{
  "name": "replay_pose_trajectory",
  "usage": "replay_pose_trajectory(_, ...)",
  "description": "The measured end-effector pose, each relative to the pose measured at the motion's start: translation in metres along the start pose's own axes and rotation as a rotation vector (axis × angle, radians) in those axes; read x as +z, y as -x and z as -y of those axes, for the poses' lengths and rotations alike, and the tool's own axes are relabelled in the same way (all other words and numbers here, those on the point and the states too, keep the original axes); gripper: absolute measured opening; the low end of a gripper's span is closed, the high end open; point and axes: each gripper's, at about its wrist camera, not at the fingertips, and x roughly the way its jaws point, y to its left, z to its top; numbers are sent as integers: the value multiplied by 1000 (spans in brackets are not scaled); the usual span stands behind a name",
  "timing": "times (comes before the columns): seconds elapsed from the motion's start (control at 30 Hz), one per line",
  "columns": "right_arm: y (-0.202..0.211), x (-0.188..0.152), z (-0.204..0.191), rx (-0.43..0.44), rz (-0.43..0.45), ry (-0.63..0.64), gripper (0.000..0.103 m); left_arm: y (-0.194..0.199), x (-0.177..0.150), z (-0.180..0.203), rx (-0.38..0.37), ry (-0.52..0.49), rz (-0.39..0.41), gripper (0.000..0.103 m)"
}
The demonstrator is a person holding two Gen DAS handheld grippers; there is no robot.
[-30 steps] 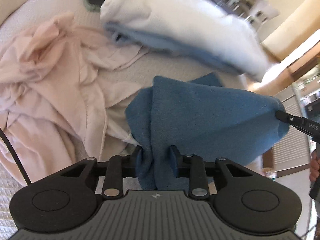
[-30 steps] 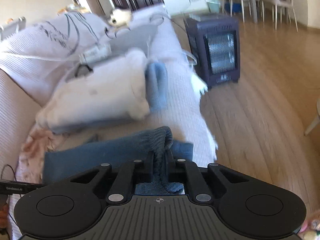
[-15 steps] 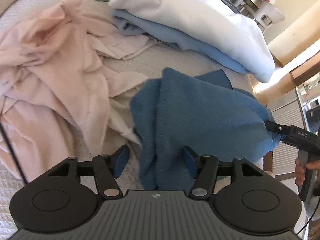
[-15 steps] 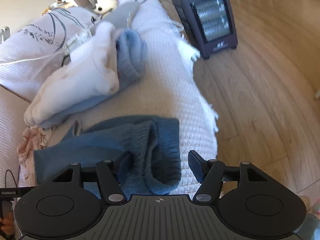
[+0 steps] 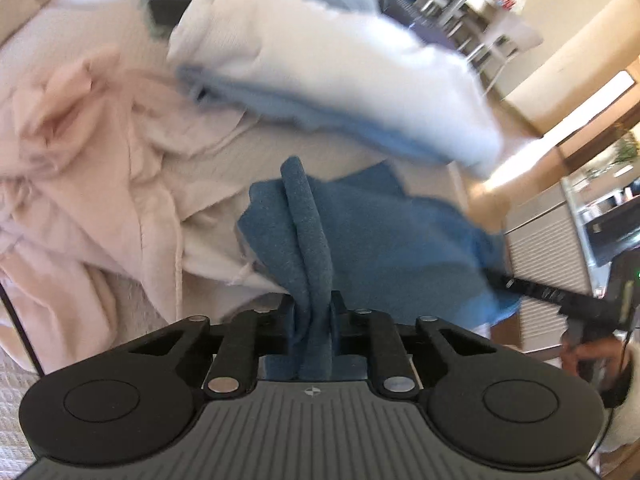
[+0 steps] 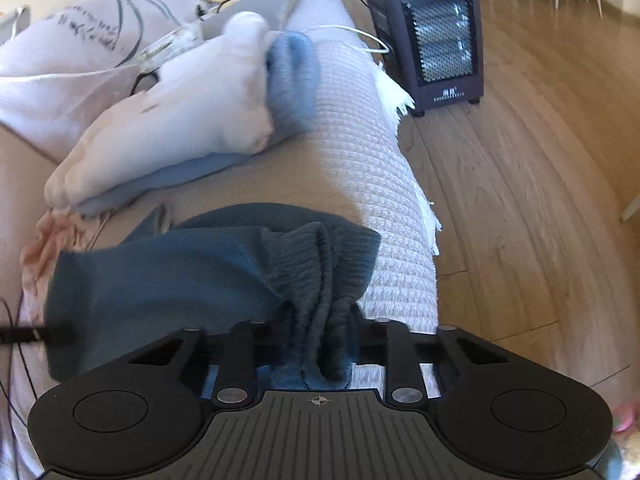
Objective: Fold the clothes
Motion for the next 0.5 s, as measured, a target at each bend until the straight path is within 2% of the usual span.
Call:
replay_pose_trajectory(0.17, 58, -4, -22, 42, 118, 51, 20, 52, 23, 11, -70, -70, 75, 10)
replay_pose_trajectory(0.3, 109, 6, -50, 73, 244, 126, 20, 103, 47, 27, -95, -171, 182, 10)
replay_pose_trajectory(0.4, 133, 27, -66, 98, 343, 157, 20, 125, 81, 35, -64, -246, 264, 10)
replay_pose_trajectory(0.5, 138, 65, -82, 105, 436, 175, 20, 140, 118, 44, -28, -302, 338, 10)
